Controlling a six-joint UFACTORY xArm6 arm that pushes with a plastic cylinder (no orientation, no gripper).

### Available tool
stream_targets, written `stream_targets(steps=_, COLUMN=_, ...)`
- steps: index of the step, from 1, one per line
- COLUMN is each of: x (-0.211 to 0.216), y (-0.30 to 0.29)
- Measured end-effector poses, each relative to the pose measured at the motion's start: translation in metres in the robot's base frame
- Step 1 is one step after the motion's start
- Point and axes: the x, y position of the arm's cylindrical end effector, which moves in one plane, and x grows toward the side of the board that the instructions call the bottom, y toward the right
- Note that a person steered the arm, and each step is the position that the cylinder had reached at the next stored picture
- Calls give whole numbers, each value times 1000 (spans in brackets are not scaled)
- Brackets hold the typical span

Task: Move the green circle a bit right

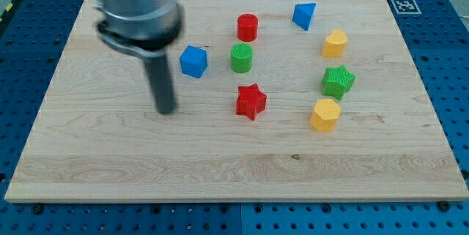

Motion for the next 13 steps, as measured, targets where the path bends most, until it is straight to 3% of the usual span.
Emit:
stream_targets(steps=1, x=-97, y=-52)
stream_targets(steps=2, x=-169, y=-28)
stream_targets(steps=3, x=-185, y=33)
stream_targets(steps=6, x=-184, y=70)
stream_targets(steps=10, x=-94, y=101)
stream_targets(steps=13, x=-74, y=171)
